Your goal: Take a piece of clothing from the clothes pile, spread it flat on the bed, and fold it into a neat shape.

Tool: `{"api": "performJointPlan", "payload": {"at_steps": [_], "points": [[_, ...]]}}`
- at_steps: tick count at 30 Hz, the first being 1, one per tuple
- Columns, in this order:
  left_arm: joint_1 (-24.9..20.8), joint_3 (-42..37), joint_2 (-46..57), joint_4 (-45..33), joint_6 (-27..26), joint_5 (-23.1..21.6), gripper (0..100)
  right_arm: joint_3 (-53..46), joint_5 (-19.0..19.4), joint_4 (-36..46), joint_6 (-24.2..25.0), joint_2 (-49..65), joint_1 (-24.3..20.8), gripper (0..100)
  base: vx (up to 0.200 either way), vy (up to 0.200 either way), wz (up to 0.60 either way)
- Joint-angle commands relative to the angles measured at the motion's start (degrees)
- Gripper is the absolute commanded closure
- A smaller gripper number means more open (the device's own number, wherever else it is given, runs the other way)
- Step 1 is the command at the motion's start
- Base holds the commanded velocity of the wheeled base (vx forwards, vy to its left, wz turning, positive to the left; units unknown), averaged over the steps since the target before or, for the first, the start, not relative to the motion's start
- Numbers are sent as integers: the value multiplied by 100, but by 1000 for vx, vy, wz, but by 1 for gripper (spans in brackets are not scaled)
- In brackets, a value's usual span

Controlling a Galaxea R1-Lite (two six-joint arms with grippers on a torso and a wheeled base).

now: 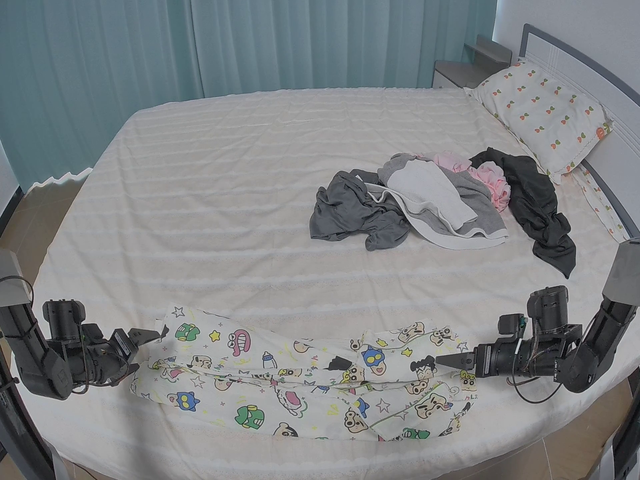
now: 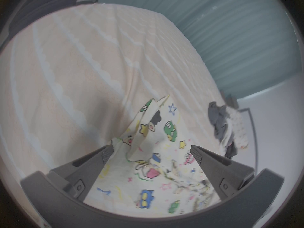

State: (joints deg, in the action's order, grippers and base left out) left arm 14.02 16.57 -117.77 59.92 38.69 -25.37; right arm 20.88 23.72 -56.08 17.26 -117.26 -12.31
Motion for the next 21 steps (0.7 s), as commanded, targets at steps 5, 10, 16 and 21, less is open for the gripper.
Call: {"api": "performJointPlan", "payload": {"at_steps": [5, 10, 16, 21], "points": [[628, 119, 395, 11, 1650, -1541, 0, 294, -61, 62, 190, 757, 194, 0, 0, 0, 0], [1138, -4, 422, 231, 1685, -2587, 0, 979, -333, 325, 234, 441, -34, 0, 0, 0, 0], [1771, -180, 439, 345, 1589, -3853, 0, 2113, -588, 1319, 234, -218, -351, 0, 0, 0, 0], [1762, -365, 439, 345, 1158, -3844, 0, 2658, -817, 1960, 225, -561, -562, 0, 0, 0, 0]]}}
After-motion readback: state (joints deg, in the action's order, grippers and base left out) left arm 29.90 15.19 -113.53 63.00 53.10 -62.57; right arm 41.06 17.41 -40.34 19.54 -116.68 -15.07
